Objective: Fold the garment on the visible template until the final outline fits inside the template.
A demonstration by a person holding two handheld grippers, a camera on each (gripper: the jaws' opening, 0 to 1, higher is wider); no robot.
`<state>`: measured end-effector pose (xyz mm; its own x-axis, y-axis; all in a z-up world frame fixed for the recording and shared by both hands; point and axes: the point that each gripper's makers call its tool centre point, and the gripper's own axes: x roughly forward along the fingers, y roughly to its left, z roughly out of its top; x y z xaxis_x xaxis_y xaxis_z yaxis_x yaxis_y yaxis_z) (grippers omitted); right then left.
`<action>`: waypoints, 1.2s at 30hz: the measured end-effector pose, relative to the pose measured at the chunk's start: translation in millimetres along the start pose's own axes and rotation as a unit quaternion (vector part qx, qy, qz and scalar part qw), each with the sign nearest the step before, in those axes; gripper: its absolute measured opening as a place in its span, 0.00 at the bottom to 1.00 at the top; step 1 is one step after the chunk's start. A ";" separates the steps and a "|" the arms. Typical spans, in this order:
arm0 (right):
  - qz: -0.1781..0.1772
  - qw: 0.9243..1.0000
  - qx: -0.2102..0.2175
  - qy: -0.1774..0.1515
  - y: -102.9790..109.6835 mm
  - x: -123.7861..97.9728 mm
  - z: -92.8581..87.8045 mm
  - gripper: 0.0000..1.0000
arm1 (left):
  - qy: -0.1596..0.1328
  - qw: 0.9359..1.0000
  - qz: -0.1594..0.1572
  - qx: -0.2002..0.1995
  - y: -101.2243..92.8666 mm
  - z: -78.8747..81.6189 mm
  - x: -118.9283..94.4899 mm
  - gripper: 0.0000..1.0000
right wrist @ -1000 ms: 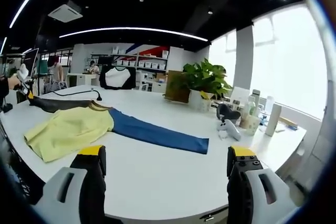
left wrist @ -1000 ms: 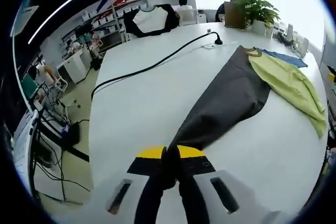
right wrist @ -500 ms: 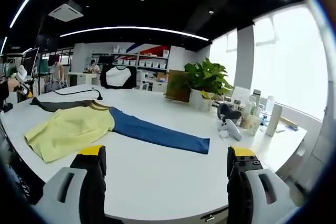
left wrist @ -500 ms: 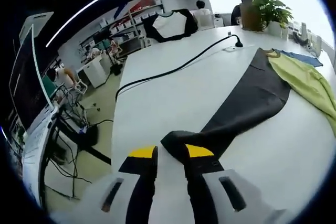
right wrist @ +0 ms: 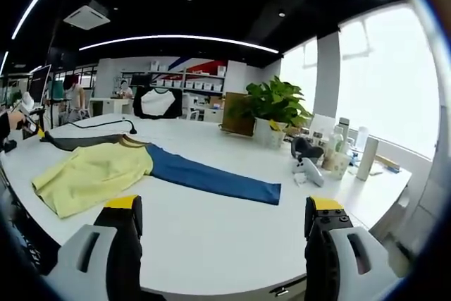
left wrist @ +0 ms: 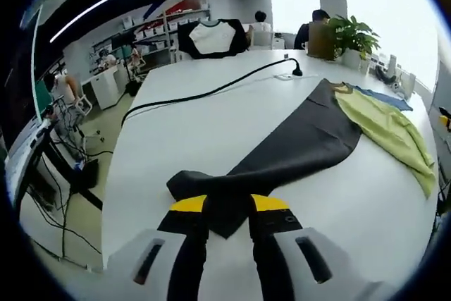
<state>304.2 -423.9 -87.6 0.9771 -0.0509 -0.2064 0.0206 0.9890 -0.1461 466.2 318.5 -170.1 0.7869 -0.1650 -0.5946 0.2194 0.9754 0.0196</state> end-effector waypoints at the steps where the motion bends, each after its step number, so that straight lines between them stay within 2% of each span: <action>1: 0.001 1.000 0.000 0.000 0.4 0.2 0.3 0.99 | 0.004 1.000 0.001 0.002 0.9 -1.4 2.9 0.23; 7: 0.002 1.000 0.004 0.005 0.2 1.8 -2.2 0.99 | 0.025 1.000 0.004 -0.008 3.4 -10.5 11.4 0.22; 8: 0.002 1.000 0.004 0.005 0.4 1.2 -1.9 0.99 | 0.042 0.999 0.000 -0.009 2.0 -17.4 12.9 0.21; 9: 0.002 1.000 0.003 0.004 0.6 0.5 -0.9 0.99 | 0.011 1.000 0.002 0.019 4.2 -7.5 13.8 0.20; 10: 0.001 1.000 0.002 0.003 0.4 0.0 0.1 0.99 | 0.023 1.000 0.011 0.011 3.9 -8.3 11.7 0.19; 13: -0.001 1.000 0.002 0.001 -0.7 -0.2 1.9 0.99 | 0.028 0.999 0.020 0.007 0.4 -4.0 9.7 0.13; 17: 0.003 1.000 0.003 0.000 1.2 0.3 2.1 0.99 | 0.034 0.999 0.032 0.021 -4.4 -4.7 7.9 0.04; 18: 0.004 1.000 0.004 0.001 1.2 0.4 1.9 0.99 | 0.035 0.998 0.039 0.040 -1.3 -5.5 8.3 0.04; 22: 0.002 1.000 0.006 0.000 -1.4 -1.5 0.9 0.99 | 0.038 0.998 0.044 0.039 -1.6 -7.8 6.7 0.02; 24: 0.000 1.000 0.007 -0.002 -3.7 -3.9 2.6 0.99 | 0.046 0.997 0.041 0.040 -3.9 -11.5 2.6 0.02; 27: -0.007 1.000 0.007 -0.009 -8.5 -6.9 7.3 0.99 | 0.072 0.996 0.027 0.037 -9.4 -20.8 -8.7 0.02; 36: -0.003 1.000 0.006 -0.005 -4.5 -3.5 6.0 0.99 | 0.081 0.997 -0.003 0.015 -8.8 -36.4 -23.9 0.02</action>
<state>302.0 -427.4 -80.4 0.9790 -0.0562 -0.1957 0.0296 0.9902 -0.1365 424.5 319.1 -185.3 0.6819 -0.1430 -0.7174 0.2434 0.9692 0.0382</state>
